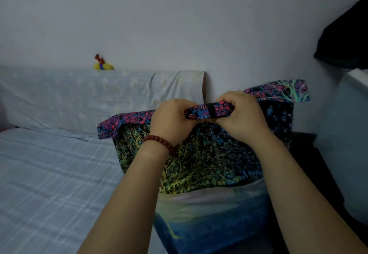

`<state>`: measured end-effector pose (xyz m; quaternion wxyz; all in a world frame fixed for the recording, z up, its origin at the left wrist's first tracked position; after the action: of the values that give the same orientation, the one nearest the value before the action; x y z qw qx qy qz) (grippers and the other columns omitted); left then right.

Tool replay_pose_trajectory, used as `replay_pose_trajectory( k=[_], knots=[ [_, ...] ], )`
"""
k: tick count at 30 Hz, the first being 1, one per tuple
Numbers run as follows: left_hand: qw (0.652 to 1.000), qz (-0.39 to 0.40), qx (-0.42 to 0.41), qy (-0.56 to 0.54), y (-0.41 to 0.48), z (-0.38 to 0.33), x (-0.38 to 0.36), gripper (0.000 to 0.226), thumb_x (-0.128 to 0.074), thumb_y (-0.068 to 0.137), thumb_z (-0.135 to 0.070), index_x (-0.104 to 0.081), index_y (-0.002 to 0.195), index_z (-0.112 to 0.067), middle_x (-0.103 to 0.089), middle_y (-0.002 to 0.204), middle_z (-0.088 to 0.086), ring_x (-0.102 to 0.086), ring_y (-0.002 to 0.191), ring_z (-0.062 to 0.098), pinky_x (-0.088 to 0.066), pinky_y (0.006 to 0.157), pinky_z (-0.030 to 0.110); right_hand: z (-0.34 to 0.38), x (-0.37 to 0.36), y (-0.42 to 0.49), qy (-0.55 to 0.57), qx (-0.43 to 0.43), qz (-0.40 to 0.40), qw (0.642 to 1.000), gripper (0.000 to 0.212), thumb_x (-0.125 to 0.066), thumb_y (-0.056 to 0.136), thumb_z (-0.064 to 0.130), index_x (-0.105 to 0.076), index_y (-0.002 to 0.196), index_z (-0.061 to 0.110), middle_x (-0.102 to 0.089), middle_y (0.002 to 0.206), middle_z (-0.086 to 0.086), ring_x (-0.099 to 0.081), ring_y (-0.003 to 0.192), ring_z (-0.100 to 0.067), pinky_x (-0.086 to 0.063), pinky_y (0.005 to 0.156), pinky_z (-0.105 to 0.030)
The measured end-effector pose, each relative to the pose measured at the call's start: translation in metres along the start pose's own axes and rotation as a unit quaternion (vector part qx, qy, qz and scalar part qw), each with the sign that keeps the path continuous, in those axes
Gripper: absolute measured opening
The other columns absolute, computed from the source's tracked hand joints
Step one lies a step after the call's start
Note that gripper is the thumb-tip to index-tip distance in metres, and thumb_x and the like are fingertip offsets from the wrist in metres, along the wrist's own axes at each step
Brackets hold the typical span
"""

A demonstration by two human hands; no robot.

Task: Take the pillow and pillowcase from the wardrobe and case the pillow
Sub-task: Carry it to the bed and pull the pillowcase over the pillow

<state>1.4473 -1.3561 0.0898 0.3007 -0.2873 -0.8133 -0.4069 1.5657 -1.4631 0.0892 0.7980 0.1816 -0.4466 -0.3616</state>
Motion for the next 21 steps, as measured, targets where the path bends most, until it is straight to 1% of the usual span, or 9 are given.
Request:
replay_pose_trajectory(
  k=[3, 6, 8, 10, 14, 18, 20, 21],
  knots=[
    [0.999, -0.031, 0.008, 0.003, 0.031, 0.028, 0.022, 0.010, -0.075, 0.074, -0.031, -0.074, 0.080, -0.024, -0.068, 0.068, -0.002, -0.062, 0.064, 0.019, -0.054, 0.059, 0.039, 0.005, -0.025, 0.046, 0.010, 0.020, -0.010, 1.000, 0.026, -0.083, 0.061, 0.036, -0.060, 0.065, 0.023, -0.048, 0.064, 0.020, -0.049, 0.068, -0.012, -0.034, 0.070, -0.030],
    [0.998, -0.066, 0.014, 0.019, 0.056, 0.054, 0.049, 0.011, -0.075, 0.074, -0.029, -0.075, 0.083, -0.022, -0.071, 0.074, 0.001, -0.063, 0.067, 0.020, -0.055, 0.062, 0.039, 0.017, -0.050, 0.089, 0.042, 0.048, -0.022, 0.998, 0.026, -0.083, 0.062, 0.032, -0.058, 0.063, 0.026, -0.052, 0.064, 0.020, -0.048, 0.065, -0.007, -0.035, 0.070, -0.029],
    [0.995, -0.096, 0.020, 0.037, 0.067, 0.070, 0.071, 0.013, -0.075, 0.074, -0.028, -0.075, 0.085, -0.021, -0.072, 0.076, 0.001, -0.063, 0.068, 0.019, -0.054, 0.063, 0.037, 0.032, -0.066, 0.115, 0.059, 0.073, -0.022, 0.995, 0.025, -0.082, 0.064, 0.028, -0.057, 0.064, 0.025, -0.056, 0.066, 0.014, -0.051, 0.068, -0.012, -0.037, 0.069, -0.029],
    [0.989, -0.130, 0.020, 0.063, 0.075, 0.082, 0.095, 0.015, -0.074, 0.075, -0.027, -0.075, 0.088, -0.020, -0.072, 0.079, 0.000, -0.063, 0.070, 0.017, -0.054, 0.064, 0.036, 0.048, -0.081, 0.139, 0.078, 0.099, -0.029, 0.992, 0.021, -0.081, 0.065, 0.025, -0.060, 0.064, 0.022, -0.059, 0.068, 0.008, -0.051, 0.069, -0.014, -0.038, 0.066, -0.028],
    [0.971, -0.199, 0.008, 0.135, 0.084, 0.091, 0.145, 0.015, -0.074, 0.075, -0.021, -0.075, 0.089, -0.017, -0.074, 0.084, 0.004, -0.066, 0.072, 0.021, -0.055, 0.066, 0.036, 0.082, -0.104, 0.177, 0.128, 0.158, -0.065, 0.977, 0.016, -0.078, 0.066, 0.017, -0.062, 0.065, 0.014, -0.060, 0.067, 0.003, -0.051, 0.067, -0.017, -0.037, 0.062, -0.027],
    [0.945, -0.245, 0.004, 0.218, 0.086, 0.091, 0.181, 0.012, -0.070, 0.077, -0.021, -0.076, 0.088, -0.018, -0.073, 0.082, 0.002, -0.065, 0.070, 0.019, -0.054, 0.066, 0.031, 0.105, -0.126, 0.203, 0.209, 0.213, -0.105, 0.949, 0.014, -0.071, 0.069, 0.012, -0.059, 0.062, 0.010, -0.063, 0.067, -0.004, -0.054, 0.065, -0.024, -0.044, 0.064, -0.034],
    [0.932, -0.257, 0.018, 0.254, 0.078, 0.096, 0.188, 0.012, -0.069, 0.077, -0.023, -0.076, 0.086, -0.019, -0.073, 0.081, 0.002, -0.065, 0.068, 0.020, -0.052, 0.065, 0.029, 0.111, -0.142, 0.206, 0.244, 0.230, -0.105, 0.936, 0.017, -0.072, 0.069, 0.010, -0.057, 0.061, 0.009, -0.063, 0.066, -0.006, -0.055, 0.064, -0.025, -0.045, 0.064, -0.038],
    [0.926, -0.257, 0.034, 0.273, 0.073, 0.100, 0.186, 0.012, -0.070, 0.076, -0.023, -0.076, 0.085, -0.019, -0.073, 0.079, 0.003, -0.064, 0.067, 0.022, -0.052, 0.065, 0.030, 0.111, -0.153, 0.206, 0.264, 0.233, -0.092, 0.931, 0.018, -0.073, 0.068, 0.008, -0.056, 0.061, 0.009, -0.063, 0.066, -0.007, -0.055, 0.064, -0.025, -0.046, 0.064, -0.039]
  ],
)
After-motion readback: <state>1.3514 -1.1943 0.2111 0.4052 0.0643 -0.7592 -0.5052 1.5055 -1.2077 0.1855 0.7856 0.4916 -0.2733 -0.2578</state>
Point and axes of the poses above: each hand's wrist, its own y-axis towards the middle knuckle, its own x-axis out of the back of the hand, z = x × y, the point moved 4 cm from there along y, towards the middle knuckle
